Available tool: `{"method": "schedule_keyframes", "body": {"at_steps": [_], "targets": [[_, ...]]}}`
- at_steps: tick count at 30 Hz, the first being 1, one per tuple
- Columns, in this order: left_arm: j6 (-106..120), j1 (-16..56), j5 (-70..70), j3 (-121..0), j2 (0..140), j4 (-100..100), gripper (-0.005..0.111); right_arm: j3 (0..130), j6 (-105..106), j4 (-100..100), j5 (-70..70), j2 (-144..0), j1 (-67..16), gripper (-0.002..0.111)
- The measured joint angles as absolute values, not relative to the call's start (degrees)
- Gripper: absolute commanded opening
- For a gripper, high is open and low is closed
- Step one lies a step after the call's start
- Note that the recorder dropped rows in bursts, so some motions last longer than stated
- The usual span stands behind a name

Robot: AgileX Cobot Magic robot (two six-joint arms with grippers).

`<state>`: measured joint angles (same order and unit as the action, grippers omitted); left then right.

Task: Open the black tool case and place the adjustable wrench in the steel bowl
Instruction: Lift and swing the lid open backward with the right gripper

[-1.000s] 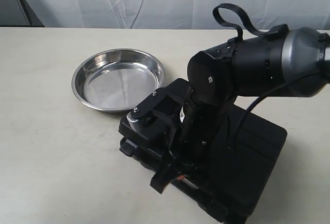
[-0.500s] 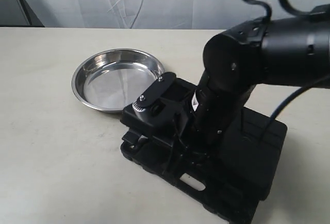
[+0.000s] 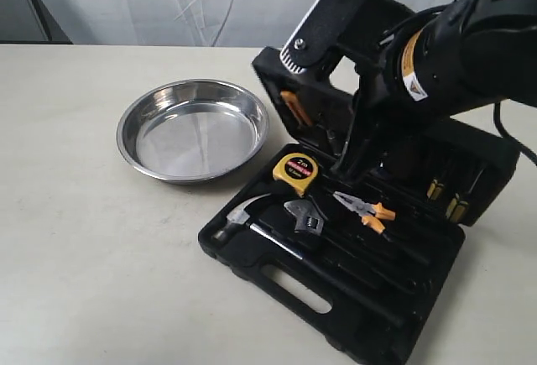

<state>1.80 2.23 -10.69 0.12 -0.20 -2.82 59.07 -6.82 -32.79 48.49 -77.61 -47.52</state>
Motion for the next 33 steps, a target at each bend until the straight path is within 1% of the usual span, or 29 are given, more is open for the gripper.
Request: {"method": "schedule_keyframes", "body": {"at_steps": [6,15,22,28,33], "targets": [[1.8,2.2,-10.7,0.1,-0.2,-2.8,0.000,58.9,-12.9,-43.3,51.1,-78.1,-47.5,-0.001],[1.8,2.2,-10.7,0.1,-0.2,-2.8,0.000,58.9,-14.9,-52.3,55.0,-80.4,-47.5,-0.001],[1.8,2.2,-10.7,0.1,-0.2,-2.8,0.000,58.5,-21.2,-57.8,58.8,-80.9,-47.5,-0.001],[1.8,2.2,-10.7,0.1,-0.2,-2.8,0.000,58.5,-23.0,-60.4,58.8,-80.9,-47.5,-0.001],[1.8,2.2,-10.7,0.1,-0.2,-2.8,0.000,58.5,-23.1,-57.6,58.8,-80.9,-47.5,-0.001]]}}
